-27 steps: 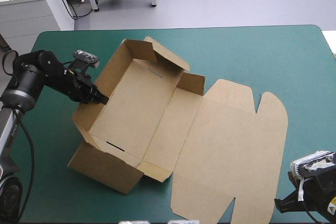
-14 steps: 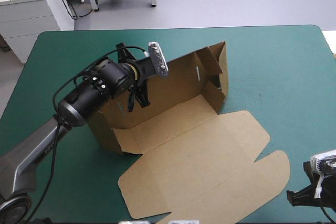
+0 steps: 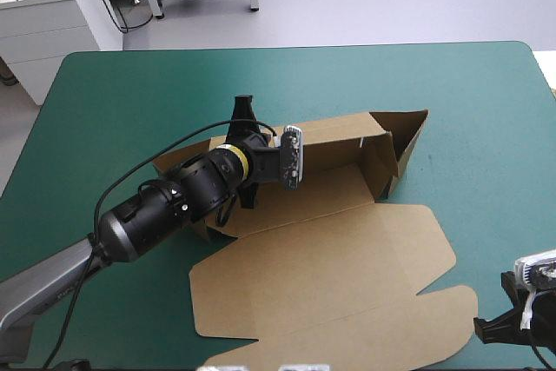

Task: Fold the box

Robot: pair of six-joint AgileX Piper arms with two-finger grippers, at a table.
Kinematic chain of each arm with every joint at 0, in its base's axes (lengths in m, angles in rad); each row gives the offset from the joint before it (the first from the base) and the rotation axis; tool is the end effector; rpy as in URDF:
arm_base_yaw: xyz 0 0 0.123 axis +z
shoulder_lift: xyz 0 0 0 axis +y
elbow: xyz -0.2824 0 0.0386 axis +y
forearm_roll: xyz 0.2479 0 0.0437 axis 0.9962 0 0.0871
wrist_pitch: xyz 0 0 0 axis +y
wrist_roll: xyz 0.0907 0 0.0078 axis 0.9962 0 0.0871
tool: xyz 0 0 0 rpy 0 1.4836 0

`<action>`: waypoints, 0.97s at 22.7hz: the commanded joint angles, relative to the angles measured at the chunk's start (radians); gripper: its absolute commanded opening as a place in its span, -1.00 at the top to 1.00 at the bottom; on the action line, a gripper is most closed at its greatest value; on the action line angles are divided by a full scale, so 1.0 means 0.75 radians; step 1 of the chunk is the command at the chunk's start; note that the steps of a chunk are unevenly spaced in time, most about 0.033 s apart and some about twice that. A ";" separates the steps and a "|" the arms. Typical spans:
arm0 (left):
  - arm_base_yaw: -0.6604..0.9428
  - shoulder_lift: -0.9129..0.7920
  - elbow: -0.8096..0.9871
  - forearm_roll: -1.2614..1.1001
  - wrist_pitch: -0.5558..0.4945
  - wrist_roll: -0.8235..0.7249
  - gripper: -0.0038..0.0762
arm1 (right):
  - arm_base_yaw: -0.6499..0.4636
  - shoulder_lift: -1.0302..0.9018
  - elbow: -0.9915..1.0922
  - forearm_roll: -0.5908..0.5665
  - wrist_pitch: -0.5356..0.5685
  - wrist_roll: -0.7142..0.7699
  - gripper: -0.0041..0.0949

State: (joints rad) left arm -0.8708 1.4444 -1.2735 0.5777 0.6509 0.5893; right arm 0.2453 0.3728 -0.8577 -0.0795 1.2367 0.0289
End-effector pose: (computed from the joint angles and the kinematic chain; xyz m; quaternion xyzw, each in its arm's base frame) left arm 0.2309 -0.2273 0.3567 0.6863 0.5614 0.1927 0.4204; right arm 0.0225 -0.0014 0.3600 -0.0923 0.8936 0.0207 0.4387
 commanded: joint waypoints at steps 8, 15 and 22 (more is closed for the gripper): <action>-0.032 -0.166 0.193 0.139 -0.223 -0.007 0.92 | -0.006 0.012 -0.039 -0.004 -0.063 0.026 0.96; -0.030 -0.153 0.251 0.183 -0.267 -0.027 0.92 | -0.006 0.012 -0.039 -0.003 -0.062 0.035 0.96; 0.009 -0.151 0.331 0.184 -0.396 -0.144 0.92 | -0.006 0.027 -0.042 0.019 -0.061 0.035 0.77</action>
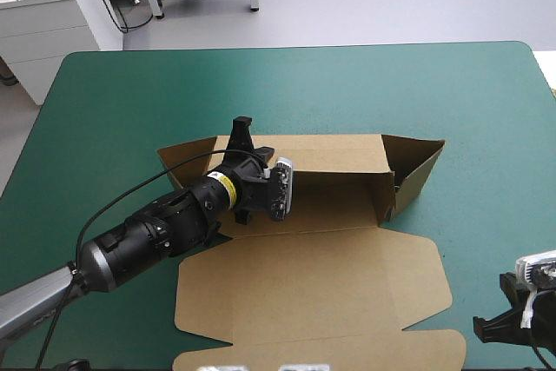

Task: Fold the box

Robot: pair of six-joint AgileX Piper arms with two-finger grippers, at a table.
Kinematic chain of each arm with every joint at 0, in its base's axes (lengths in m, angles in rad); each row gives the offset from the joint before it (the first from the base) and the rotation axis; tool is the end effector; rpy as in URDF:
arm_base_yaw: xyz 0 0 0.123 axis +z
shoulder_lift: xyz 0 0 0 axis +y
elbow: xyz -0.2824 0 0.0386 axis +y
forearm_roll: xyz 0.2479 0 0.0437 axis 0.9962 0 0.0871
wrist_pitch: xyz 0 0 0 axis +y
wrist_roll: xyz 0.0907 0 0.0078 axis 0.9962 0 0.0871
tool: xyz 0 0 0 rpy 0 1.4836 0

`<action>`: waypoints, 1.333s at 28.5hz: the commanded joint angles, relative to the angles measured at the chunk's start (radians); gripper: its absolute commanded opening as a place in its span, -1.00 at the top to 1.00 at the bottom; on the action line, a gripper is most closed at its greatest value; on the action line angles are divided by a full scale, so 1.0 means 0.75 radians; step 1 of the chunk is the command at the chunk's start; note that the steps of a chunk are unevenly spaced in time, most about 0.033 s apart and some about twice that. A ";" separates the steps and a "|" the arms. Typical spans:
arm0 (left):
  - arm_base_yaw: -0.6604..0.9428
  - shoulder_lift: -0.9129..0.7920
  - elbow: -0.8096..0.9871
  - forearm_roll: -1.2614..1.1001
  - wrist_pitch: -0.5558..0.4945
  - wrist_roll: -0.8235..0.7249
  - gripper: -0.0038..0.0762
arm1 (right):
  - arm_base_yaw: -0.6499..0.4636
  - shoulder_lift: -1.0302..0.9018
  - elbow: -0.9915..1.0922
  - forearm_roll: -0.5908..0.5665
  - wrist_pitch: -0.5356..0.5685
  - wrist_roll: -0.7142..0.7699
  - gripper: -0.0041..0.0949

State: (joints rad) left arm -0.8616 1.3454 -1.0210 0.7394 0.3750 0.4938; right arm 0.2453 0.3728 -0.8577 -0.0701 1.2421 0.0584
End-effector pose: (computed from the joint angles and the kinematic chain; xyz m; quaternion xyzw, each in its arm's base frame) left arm 0.2124 -0.2129 0.3254 0.7036 0.4957 0.1893 0.4726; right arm 0.0220 -0.0007 0.3596 -0.0797 0.8962 0.0314 0.4353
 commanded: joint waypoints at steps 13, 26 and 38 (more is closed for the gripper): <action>-0.004 -0.019 -0.005 -0.037 -0.045 -0.016 0.92 | -0.006 0.405 -0.372 0.080 -0.101 -0.015 -0.57; -0.004 0.010 -0.005 -0.037 -0.022 -0.021 0.92 | -0.006 0.946 -0.924 0.034 -0.058 -0.040 -0.57; -0.004 0.048 -0.005 -0.032 -0.020 -0.046 0.92 | -0.018 1.430 -1.322 0.042 -0.049 -0.078 -0.56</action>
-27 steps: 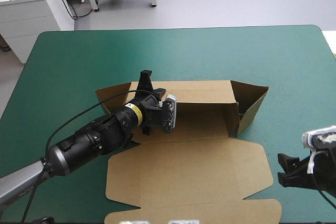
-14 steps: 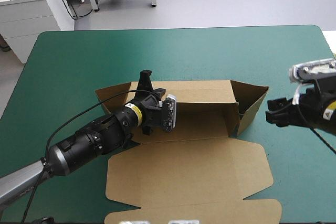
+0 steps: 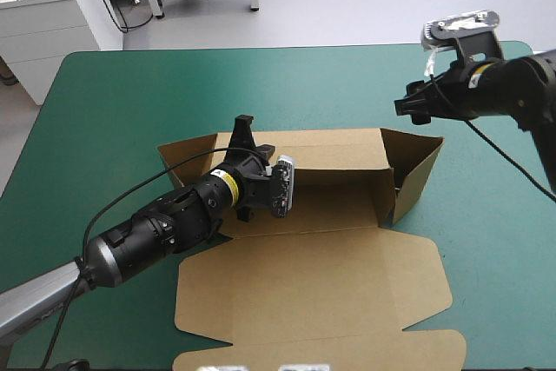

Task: Fold the box

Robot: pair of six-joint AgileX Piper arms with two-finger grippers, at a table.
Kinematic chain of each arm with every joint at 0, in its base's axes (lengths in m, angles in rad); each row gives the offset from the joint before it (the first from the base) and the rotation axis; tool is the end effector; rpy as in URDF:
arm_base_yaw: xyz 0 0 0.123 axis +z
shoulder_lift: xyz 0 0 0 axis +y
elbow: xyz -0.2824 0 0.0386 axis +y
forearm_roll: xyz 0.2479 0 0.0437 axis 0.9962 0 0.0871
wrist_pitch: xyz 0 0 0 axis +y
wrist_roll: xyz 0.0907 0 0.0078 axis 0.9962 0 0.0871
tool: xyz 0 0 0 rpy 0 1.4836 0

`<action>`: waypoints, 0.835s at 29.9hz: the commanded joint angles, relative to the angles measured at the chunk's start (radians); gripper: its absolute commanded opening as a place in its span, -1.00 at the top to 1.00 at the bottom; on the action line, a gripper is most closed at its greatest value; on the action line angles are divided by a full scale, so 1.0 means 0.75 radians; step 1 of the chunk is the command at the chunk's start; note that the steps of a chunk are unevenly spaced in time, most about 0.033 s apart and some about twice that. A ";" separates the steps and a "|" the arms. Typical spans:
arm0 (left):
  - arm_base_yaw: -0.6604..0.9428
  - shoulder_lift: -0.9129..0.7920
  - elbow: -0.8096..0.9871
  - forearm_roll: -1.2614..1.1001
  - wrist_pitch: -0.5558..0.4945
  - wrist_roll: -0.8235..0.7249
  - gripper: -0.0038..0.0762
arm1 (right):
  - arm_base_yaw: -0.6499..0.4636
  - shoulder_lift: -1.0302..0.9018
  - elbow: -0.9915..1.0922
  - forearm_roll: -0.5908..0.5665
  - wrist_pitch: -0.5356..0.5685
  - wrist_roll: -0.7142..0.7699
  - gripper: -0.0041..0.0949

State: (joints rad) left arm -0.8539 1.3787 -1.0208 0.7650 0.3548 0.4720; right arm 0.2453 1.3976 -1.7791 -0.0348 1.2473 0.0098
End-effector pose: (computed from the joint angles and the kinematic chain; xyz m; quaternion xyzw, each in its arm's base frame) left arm 0.2187 -0.2174 0.3168 0.7075 0.4956 0.1896 0.4668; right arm 0.2606 0.0621 0.4767 -0.1071 0.9162 0.0319 0.3848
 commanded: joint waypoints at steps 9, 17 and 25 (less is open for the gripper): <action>-0.014 0.003 -0.006 -0.071 0.008 -0.043 0.92 | -0.197 0.396 -0.258 0.256 -0.016 -0.062 -0.54; -0.014 0.003 -0.006 -0.071 0.017 -0.096 0.92 | -0.248 0.499 -0.225 0.299 0.004 -0.065 -0.54; -0.014 0.003 -0.006 -0.071 0.036 -0.096 0.92 | -0.248 0.434 -0.011 0.320 0.004 -0.074 -0.53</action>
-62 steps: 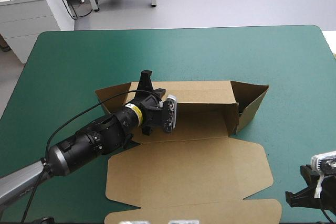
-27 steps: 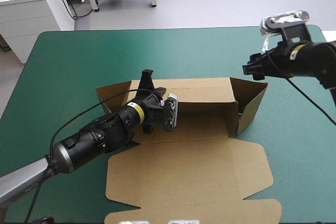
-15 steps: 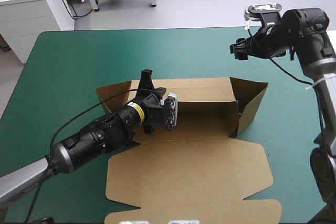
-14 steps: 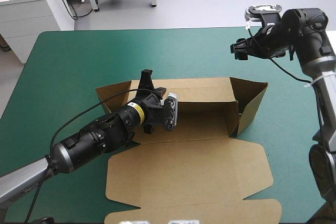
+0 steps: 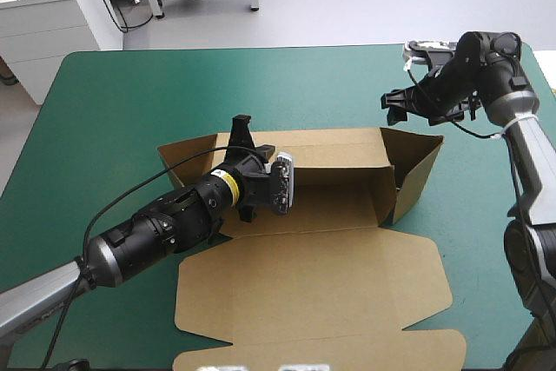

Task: Fold the box

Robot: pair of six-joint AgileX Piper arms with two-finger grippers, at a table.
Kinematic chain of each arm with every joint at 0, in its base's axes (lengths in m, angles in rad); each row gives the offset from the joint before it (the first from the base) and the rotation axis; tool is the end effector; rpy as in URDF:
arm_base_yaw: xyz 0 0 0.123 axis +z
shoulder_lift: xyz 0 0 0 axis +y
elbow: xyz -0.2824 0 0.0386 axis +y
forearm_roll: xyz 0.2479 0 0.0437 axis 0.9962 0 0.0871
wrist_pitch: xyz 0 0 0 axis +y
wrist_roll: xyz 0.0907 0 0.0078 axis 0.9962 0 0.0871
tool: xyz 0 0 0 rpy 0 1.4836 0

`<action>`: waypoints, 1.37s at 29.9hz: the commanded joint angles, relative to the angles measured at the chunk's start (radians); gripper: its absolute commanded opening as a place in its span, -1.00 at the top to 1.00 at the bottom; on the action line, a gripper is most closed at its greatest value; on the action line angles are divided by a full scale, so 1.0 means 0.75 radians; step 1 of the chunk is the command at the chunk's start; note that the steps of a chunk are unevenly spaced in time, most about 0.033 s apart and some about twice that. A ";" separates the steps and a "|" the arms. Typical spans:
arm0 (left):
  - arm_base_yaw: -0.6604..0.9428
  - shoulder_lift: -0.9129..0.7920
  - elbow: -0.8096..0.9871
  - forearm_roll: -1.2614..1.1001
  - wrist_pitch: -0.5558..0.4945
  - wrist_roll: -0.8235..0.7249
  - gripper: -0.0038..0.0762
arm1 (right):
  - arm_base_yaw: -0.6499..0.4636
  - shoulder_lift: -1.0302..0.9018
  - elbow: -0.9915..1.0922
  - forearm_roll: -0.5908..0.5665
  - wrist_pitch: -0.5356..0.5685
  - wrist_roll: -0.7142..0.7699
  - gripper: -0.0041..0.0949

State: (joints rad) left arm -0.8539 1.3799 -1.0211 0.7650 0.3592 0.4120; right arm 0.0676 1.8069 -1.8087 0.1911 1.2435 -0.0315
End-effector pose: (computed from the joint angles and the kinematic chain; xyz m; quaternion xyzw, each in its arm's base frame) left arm 0.2189 -0.2173 0.3163 0.6925 0.5178 0.1765 0.4703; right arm 0.3860 0.0425 0.3509 -0.0369 0.9733 0.0984 0.2040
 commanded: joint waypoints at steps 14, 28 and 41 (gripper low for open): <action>-0.014 0.002 -0.005 -0.067 0.034 -0.017 0.92 | -0.021 -0.395 0.368 0.084 -0.025 -0.081 -0.48; -0.014 0.002 -0.005 -0.067 0.039 -0.017 0.92 | -0.021 -0.782 0.908 0.254 -0.463 -0.376 -0.46; -0.014 0.002 -0.005 -0.067 0.039 -0.004 0.92 | -0.021 -0.888 1.072 0.336 -0.407 -0.579 -0.44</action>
State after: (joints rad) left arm -0.8539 1.3799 -1.0220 0.7650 0.3638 0.4120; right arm 0.0596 1.1698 -0.9798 0.4004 0.9305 -0.4322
